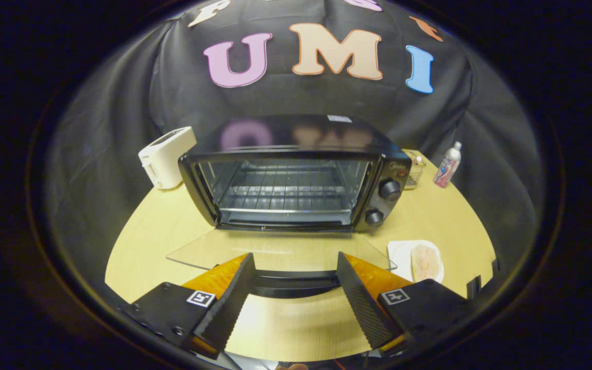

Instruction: Open the toaster oven, put the food inside, and close the toaster oven door.

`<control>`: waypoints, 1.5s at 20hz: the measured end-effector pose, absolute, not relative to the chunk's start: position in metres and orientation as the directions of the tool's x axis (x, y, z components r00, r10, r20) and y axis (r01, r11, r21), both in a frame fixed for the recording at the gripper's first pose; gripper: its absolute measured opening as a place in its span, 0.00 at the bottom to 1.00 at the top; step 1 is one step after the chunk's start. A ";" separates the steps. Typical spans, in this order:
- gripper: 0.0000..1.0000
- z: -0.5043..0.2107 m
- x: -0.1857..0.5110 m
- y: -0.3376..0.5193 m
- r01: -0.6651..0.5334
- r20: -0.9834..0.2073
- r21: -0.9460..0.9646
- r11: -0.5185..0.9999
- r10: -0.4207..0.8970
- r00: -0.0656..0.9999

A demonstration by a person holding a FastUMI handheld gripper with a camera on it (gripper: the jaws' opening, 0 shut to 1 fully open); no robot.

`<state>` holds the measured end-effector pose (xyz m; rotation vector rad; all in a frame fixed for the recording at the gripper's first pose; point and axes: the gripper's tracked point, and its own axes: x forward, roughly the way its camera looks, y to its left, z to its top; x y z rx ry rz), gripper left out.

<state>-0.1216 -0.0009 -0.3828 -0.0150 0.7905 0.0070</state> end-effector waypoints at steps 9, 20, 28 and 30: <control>0.99 -0.439 -0.137 0.000 -0.002 -0.805 -0.015 1.000 -0.011 0.593; 1.00 -0.443 -0.144 -0.041 0.011 -0.835 -0.123 0.992 -0.110 0.539; 1.00 -0.425 -0.120 -0.159 0.242 -0.795 -0.215 0.946 -0.313 0.519; 1.00 -0.428 -0.119 -0.192 0.316 -0.791 -0.228 0.921 -0.364 0.491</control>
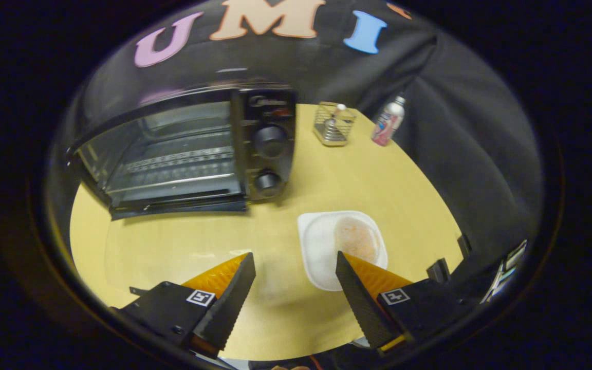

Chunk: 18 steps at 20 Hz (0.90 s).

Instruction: Open the toaster oven, put the food inside, and close the toaster oven door.

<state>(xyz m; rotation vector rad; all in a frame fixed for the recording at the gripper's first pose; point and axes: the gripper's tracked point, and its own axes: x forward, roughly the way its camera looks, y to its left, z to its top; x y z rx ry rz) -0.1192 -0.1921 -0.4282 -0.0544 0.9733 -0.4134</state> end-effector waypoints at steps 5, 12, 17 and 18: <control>1.00 -0.440 -0.121 -0.249 0.425 -0.802 -0.251 0.870 -0.432 0.412; 1.00 -0.484 -0.115 -0.271 0.444 -0.851 -0.205 0.872 -0.383 0.359; 0.97 -0.501 -0.114 -0.270 0.464 -0.871 -0.167 0.870 -0.351 0.345; 0.93 -0.504 -0.116 -0.268 0.464 -0.877 -0.165 0.870 -0.345 0.336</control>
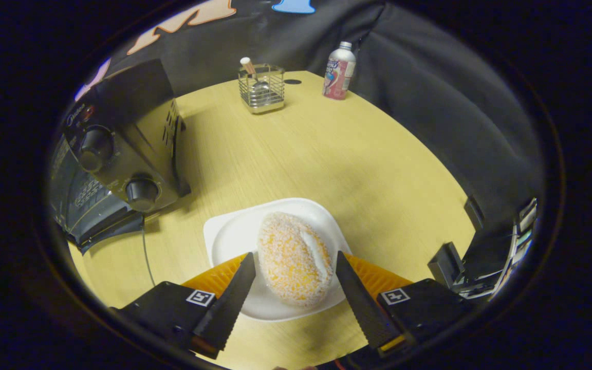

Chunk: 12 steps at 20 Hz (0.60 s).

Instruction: Open the toaster oven, put the food inside, and close the toaster oven door.

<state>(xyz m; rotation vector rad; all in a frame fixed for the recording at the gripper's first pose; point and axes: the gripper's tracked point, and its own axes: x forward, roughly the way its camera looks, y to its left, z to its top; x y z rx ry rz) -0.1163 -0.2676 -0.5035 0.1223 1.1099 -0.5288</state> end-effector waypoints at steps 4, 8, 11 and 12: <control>0.78 -0.505 -0.115 -0.263 0.520 -0.876 -0.109 0.847 -0.329 0.352; 0.67 -0.497 -0.103 -0.256 0.571 -0.864 -0.023 0.821 -0.303 0.401; 0.67 -0.473 -0.087 -0.243 0.606 -0.823 0.071 0.792 -0.297 0.485; 0.67 -0.466 -0.083 -0.238 0.614 -0.807 0.105 0.782 -0.294 0.513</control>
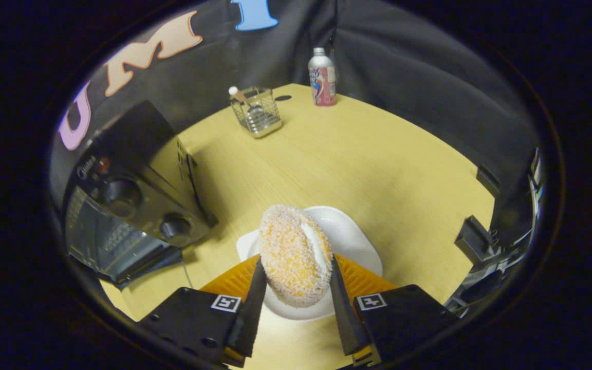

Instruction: Open the toaster oven, put the food inside, and close the toaster oven door.

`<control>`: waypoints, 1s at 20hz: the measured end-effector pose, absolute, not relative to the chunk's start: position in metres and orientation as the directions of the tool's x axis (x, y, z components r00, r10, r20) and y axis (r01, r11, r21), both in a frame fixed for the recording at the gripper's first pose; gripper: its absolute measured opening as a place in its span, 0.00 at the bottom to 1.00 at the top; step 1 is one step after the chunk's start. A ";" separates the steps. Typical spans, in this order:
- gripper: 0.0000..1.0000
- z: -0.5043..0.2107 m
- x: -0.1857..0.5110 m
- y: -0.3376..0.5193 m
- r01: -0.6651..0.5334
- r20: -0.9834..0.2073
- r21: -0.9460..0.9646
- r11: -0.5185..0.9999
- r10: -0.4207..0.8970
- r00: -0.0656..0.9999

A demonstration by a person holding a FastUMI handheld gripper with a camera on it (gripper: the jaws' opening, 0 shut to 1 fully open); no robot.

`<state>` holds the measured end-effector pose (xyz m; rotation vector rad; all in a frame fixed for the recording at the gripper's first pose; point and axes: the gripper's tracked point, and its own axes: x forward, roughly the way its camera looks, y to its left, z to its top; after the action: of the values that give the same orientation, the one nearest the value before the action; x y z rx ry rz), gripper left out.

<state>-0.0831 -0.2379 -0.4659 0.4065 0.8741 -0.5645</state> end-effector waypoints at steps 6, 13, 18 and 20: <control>0.66 -0.417 -0.065 -0.186 0.577 -0.700 0.305 0.758 -0.232 0.676; 0.66 -0.402 -0.073 -0.087 0.463 -0.660 0.435 0.773 -0.076 0.747; 0.66 -0.402 -0.067 -0.023 0.422 -0.646 0.523 0.740 0.021 0.763; 0.66 -0.403 -0.056 -0.005 0.430 -0.637 0.568 0.702 0.044 0.769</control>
<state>-0.0565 -0.0051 -0.4035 0.7749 0.6718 -0.2338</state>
